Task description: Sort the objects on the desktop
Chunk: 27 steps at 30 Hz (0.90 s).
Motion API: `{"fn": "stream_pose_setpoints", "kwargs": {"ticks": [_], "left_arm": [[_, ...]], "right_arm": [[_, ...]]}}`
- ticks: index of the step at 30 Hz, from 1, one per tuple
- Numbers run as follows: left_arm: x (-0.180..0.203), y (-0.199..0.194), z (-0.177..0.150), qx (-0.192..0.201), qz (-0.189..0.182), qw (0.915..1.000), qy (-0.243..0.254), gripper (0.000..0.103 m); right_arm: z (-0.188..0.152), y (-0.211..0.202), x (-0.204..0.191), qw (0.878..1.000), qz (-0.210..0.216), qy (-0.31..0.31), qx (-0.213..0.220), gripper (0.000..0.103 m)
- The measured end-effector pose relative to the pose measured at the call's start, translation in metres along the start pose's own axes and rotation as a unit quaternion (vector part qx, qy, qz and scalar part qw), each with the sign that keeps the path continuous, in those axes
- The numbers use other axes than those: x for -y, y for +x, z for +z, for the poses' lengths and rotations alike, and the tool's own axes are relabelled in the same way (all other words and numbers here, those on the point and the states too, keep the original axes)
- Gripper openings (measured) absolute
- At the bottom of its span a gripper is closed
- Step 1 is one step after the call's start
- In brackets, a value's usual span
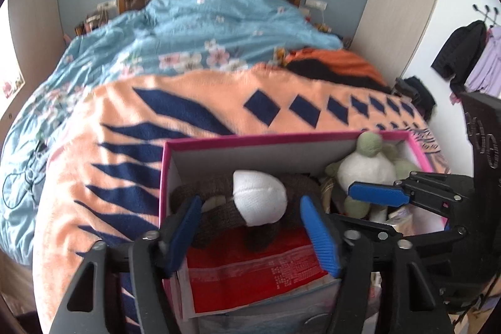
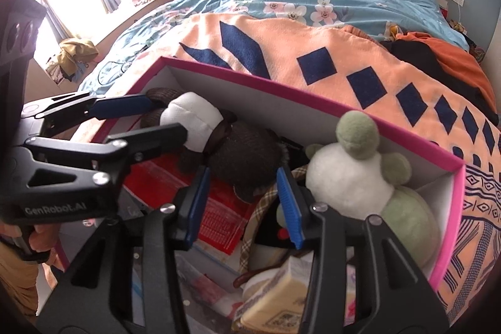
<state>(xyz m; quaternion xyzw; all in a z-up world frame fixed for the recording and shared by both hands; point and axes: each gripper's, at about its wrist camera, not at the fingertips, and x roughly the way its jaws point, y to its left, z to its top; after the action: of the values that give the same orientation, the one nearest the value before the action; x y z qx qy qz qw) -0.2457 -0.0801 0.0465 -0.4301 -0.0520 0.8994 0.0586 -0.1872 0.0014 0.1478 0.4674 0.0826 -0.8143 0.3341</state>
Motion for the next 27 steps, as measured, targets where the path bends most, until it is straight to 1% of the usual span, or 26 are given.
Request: {"fn": "stream_pose_setpoints", "kwargs": {"ticks": [4,6,8,10,12,13,15,18,19,20,22,25,27], "left_arm": [[0.001,-0.028,-0.006,0.050,-0.009,0.9987,-0.005,0.084],[0.001,-0.043,-0.012,0.074,-0.015,0.9970,-0.014,0.084],[-0.001,-0.056,-0.020,0.095,-0.017,0.9951,-0.024,0.085],[-0.002,-0.070,-0.031,0.115,-0.008,0.9928,-0.033,0.086],[-0.001,-0.081,-0.045,0.133,-0.002,0.9904,-0.037,0.093],[-0.001,-0.087,-0.053,0.139,0.001,0.9896,-0.038,0.103],[0.002,-0.100,-0.072,0.165,0.006,0.9855,-0.037,0.103],[0.009,-0.112,-0.098,0.187,0.023,0.9816,-0.032,0.103],[0.011,-0.115,-0.104,0.189,0.029,0.9811,-0.029,0.103],[0.014,-0.118,-0.111,0.189,0.037,0.9809,-0.026,0.103],[0.019,-0.125,-0.128,0.189,0.037,0.9808,-0.033,0.103],[0.027,-0.132,-0.149,0.184,0.035,0.9819,-0.030,0.103],[0.031,-0.134,-0.163,0.171,0.040,0.9837,-0.040,0.103]], "right_arm": [[-0.007,-0.021,0.002,1.000,0.010,0.009,0.022,0.047],[-0.013,-0.035,0.000,0.999,0.022,0.011,0.042,0.049],[-0.020,-0.050,-0.005,0.998,0.028,0.010,0.064,0.058],[-0.030,-0.066,-0.011,0.995,0.034,0.007,0.089,0.060],[-0.046,-0.084,-0.019,0.992,0.039,0.000,0.118,0.063],[-0.052,-0.090,-0.022,0.991,0.039,-0.003,0.126,0.069],[-0.073,-0.107,-0.031,0.988,0.039,-0.013,0.151,0.073],[-0.099,-0.125,-0.043,0.983,0.030,-0.024,0.179,0.079],[-0.108,-0.130,-0.046,0.981,0.025,-0.028,0.191,0.085],[-0.116,-0.133,-0.049,0.979,0.021,-0.029,0.198,0.086],[-0.136,-0.140,-0.058,0.977,0.014,-0.036,0.210,0.086],[-0.164,-0.147,-0.068,0.973,0.004,-0.040,0.229,0.086],[-0.184,-0.151,-0.077,0.968,-0.004,-0.047,0.246,0.087]]}}
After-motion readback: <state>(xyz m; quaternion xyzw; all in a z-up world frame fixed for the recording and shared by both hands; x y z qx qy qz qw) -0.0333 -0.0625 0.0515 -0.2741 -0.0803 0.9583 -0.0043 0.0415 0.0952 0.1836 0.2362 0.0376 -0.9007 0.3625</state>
